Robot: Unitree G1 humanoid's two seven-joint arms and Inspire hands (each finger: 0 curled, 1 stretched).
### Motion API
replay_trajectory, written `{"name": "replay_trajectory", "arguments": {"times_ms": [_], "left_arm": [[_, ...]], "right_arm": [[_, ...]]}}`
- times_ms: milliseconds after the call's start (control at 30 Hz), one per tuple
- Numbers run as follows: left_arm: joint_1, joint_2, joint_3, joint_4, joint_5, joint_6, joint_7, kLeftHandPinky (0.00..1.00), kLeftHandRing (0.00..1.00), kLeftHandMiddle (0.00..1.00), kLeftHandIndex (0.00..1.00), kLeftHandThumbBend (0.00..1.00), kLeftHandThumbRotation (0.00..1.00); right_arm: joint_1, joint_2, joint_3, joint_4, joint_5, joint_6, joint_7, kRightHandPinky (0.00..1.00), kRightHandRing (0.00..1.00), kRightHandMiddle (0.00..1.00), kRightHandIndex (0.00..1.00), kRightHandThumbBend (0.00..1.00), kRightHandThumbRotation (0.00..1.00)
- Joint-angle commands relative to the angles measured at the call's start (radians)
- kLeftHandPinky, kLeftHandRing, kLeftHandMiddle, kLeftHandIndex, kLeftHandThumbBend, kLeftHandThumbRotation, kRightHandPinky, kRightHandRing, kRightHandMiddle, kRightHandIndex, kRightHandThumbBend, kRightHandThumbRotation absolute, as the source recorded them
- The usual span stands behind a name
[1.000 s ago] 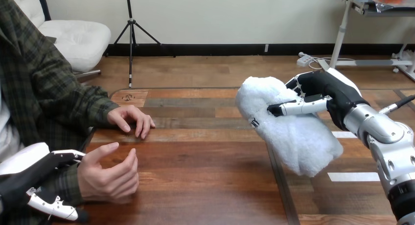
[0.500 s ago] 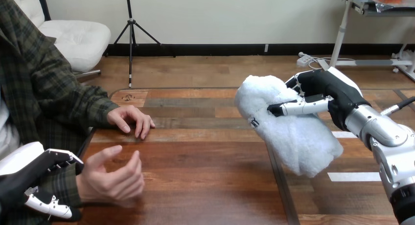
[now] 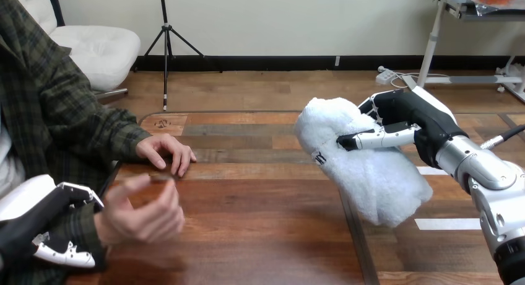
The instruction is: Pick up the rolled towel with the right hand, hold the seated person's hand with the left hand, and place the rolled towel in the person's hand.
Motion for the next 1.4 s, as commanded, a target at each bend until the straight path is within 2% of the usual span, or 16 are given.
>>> {"name": "replay_trajectory", "arguments": {"times_ms": [0, 500, 733, 867, 1100, 1367], "left_arm": [[-0.019, -0.02, -0.005, 0.018, -0.028, -0.018, 0.02, 0.41, 0.45, 0.51, 0.52, 0.81, 0.0], [-0.022, -0.042, -0.008, 0.031, -0.052, -0.078, 0.075, 0.37, 0.42, 0.48, 0.49, 0.81, 0.0], [-0.024, -0.049, -0.011, 0.026, -0.051, -0.088, 0.097, 0.36, 0.41, 0.47, 0.49, 0.81, 0.0], [-0.024, -0.048, -0.017, 0.014, -0.039, -0.086, 0.118, 0.36, 0.41, 0.47, 0.49, 0.81, 0.01], [-0.025, -0.054, -0.018, 0.003, -0.049, -0.102, 0.125, 0.36, 0.42, 0.48, 0.49, 0.81, 0.03], [-0.024, -0.062, -0.017, -0.012, -0.062, -0.109, 0.125, 0.36, 0.42, 0.48, 0.49, 0.82, 0.07]], "right_arm": [[-0.047, -0.02, -0.031, -0.005, 0.025, -0.044, 0.001, 0.29, 0.34, 0.4, 0.43, 0.78, 0.0], [-0.062, -0.009, -0.03, -0.009, 0.026, -0.033, -0.003, 0.29, 0.33, 0.39, 0.43, 0.77, 0.0], [-0.072, 0.003, -0.025, -0.005, 0.025, -0.036, -0.009, 0.29, 0.33, 0.39, 0.43, 0.77, 0.0], [-0.081, 0.015, -0.021, 0.011, 0.023, -0.044, -0.013, 0.29, 0.33, 0.39, 0.43, 0.76, 0.0], [-0.101, 0.038, -0.011, 0.052, 0.018, -0.06, -0.019, 0.28, 0.33, 0.39, 0.43, 0.77, 0.0], [-0.127, 0.062, 0.009, 0.117, -0.003, -0.11, -0.027, 0.29, 0.33, 0.39, 0.43, 0.78, 0.0]]}}
